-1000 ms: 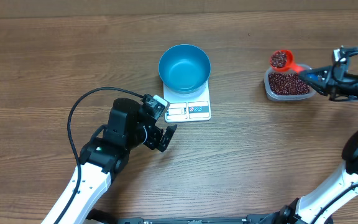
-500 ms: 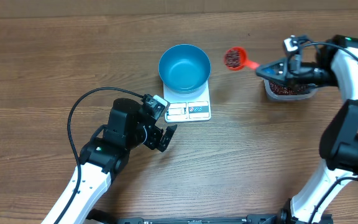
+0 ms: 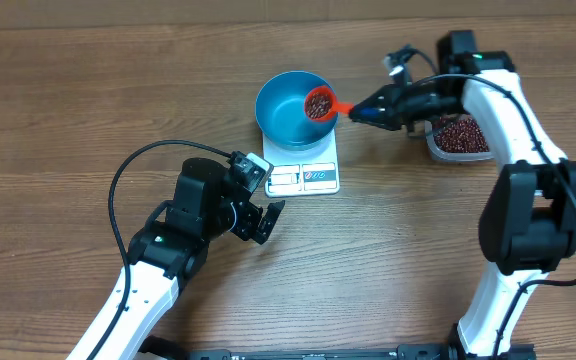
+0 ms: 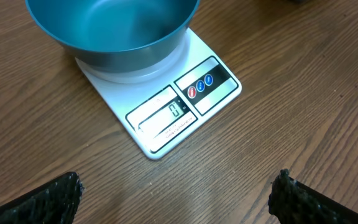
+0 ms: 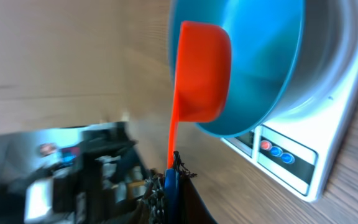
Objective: Scoop item into bowl and weigh 150g on scale
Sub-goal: 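Carry the filled scoop left over the blue bowl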
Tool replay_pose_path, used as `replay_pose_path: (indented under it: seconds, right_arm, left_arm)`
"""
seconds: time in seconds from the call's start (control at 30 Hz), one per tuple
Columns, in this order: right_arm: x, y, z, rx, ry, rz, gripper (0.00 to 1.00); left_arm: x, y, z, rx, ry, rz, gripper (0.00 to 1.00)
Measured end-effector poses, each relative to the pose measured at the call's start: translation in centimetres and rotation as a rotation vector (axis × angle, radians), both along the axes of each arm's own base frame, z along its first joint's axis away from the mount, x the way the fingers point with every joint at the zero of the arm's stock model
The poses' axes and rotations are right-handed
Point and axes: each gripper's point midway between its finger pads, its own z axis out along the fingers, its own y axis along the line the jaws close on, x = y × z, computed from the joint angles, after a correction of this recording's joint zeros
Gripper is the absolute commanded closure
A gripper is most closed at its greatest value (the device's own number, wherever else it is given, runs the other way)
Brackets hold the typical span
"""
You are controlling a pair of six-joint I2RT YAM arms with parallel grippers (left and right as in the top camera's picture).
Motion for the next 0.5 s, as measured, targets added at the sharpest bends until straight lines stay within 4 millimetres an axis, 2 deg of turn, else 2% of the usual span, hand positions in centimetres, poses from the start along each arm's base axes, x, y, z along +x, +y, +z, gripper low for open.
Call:
replay_pose_path:
  seconds: [0.1, 0.27, 0.5]
  right_arm:
    - [0.7, 0.8, -0.1, -0.123, -0.009, -0.015, 0.96]
    - [1.6, 1.6, 0.7, -0.349, -0.079, -0.039, 0.96]
    - [1.4, 3.2, 0.7, -0.673, -0.215, -0.026, 0.96]
  left_arm:
    - [0.0, 0.0, 0.0, 0.000, 0.000, 0.000, 0.00]
    - [0.0, 0.0, 0.0, 0.000, 0.000, 0.000, 0.00]
    - [0.0, 0.0, 0.0, 0.000, 0.000, 0.000, 0.00]
